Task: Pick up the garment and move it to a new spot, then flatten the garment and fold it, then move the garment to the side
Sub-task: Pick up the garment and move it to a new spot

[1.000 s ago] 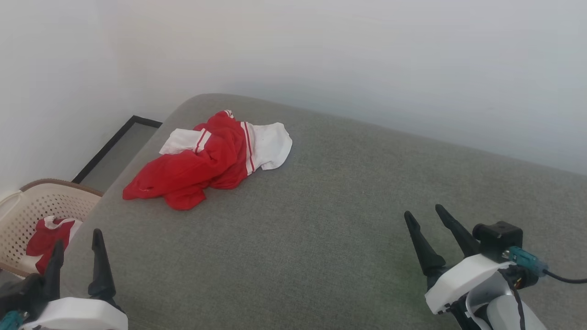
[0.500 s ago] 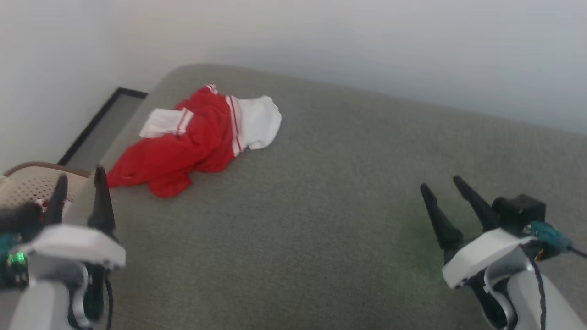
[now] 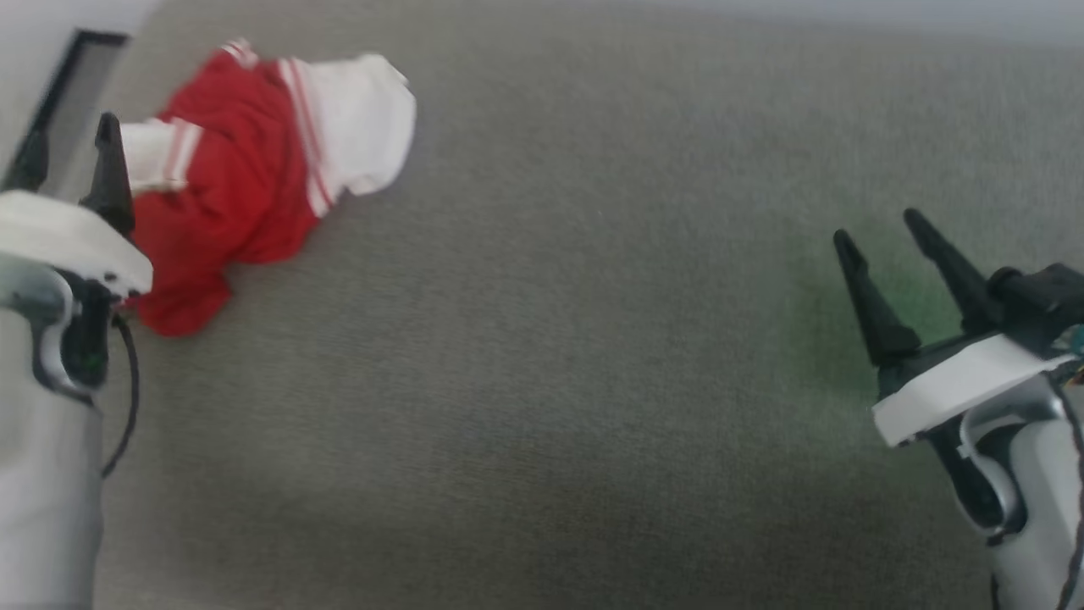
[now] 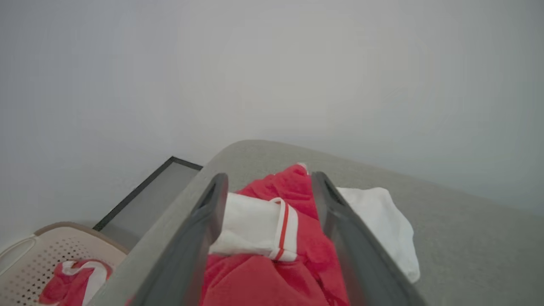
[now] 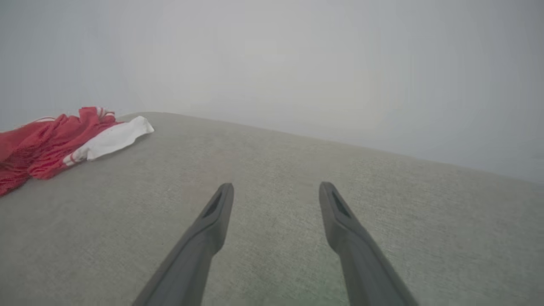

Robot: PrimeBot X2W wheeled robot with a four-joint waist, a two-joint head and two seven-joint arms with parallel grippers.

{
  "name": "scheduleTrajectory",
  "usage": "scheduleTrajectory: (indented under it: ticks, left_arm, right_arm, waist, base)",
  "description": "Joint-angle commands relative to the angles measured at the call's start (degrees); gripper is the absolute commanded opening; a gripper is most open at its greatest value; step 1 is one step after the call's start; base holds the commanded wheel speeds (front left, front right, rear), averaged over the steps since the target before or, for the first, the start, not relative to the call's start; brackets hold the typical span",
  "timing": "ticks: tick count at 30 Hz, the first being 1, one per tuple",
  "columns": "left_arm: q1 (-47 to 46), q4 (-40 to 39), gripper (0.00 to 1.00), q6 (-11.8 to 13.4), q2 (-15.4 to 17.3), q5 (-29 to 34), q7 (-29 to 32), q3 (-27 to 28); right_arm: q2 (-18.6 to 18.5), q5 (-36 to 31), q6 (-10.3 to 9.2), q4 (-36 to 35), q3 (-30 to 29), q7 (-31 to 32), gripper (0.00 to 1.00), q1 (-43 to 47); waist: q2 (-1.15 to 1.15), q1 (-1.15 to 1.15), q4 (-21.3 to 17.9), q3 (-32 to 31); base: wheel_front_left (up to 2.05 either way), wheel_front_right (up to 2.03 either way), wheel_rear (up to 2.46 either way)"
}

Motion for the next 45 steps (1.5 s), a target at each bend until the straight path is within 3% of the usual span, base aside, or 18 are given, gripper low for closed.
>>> scheduleTrajectory:
  ticks: [1, 11, 18, 24, 25, 26, 32, 38, 45]
  left_arm:
    - [-2.98, 2.62, 1.00, -0.16, 0.91, -0.85, 1.68, -0.18]
    - [-17.24, 20.61, 1.00, -0.21, 2.54, -2.22, 14.59, -1.97]
    - [-21.26, 34.03, 1.00, 0.90, 0.07, -2.56, 29.61, -4.81]
    - [-22.60, 37.60, 1.00, 1.25, -1.52, -3.31, 28.10, -4.80]
    - [-22.77, 37.36, 0.23, 0.89, -1.41, -3.42, 26.56, -4.65]
    - [-23.04, 37.20, 0.00, 0.86, -0.86, -3.52, 25.06, -4.39]
    - [-26.02, 34.88, 0.00, -0.57, 4.29, -1.55, 16.05, -4.99]
    - [-26.95, 32.04, 0.00, -3.83, 7.66, -0.17, 8.86, -6.10]
    - [-27.39, 26.36, 0.00, -5.98, 11.49, 0.80, 6.95, -8.54]
  right_arm:
    - [-0.31, 0.12, -0.02, -1.07, -0.31, 0.27, 1.00, -1.19]
    - [-1.87, -0.21, -0.02, -5.25, -2.44, 1.34, 1.00, -2.29]
    - [-2.76, -0.45, -0.02, -8.12, -3.59, 2.47, 1.00, -2.72]
    - [-2.54, -0.78, -0.02, -9.46, -4.07, 3.26, 1.00, -2.57]
    - [-2.50, -0.83, -0.02, -9.42, -4.19, 3.14, 1.00, -2.53]
    - [-2.45, -0.94, -0.02, -9.36, -4.27, 3.07, 1.00, -2.45]
    - [-1.49, -0.82, -0.02, -7.51, -4.41, 2.05, 1.00, -1.50]
    - [0.21, -0.70, -0.02, -4.74, -4.10, 0.97, 1.00, -0.59]
    - [2.46, -0.57, -0.02, -1.75, -3.41, -0.46, 1.00, 0.18]
  waist:
    - [0.00, 0.00, -3.01, 5.33]
    - [0.00, 0.00, -4.48, 12.24]
    - [0.00, 0.00, -4.81, 15.50]
    - [0.00, 0.00, -4.63, 16.16]
    - [0.00, 0.00, -4.51, 15.96]
    - [0.00, 0.00, -4.41, 15.65]
    - [0.00, 0.00, -3.75, 11.44]
    - [0.00, 0.00, -3.46, 5.44]
    - [0.00, 0.00, -3.41, -0.83]
  base:
    - [0.00, 0.00, 0.00]
    - [0.00, 0.00, 0.00]
    - [0.00, 0.00, 0.00]
    - [0.00, 0.00, 0.00]
    - [0.00, 0.00, 0.00]
    - [0.00, 0.00, 0.00]
    - [0.00, 0.00, 0.00]
    - [0.00, 0.00, 0.00]
    - [0.00, 0.00, 0.00]
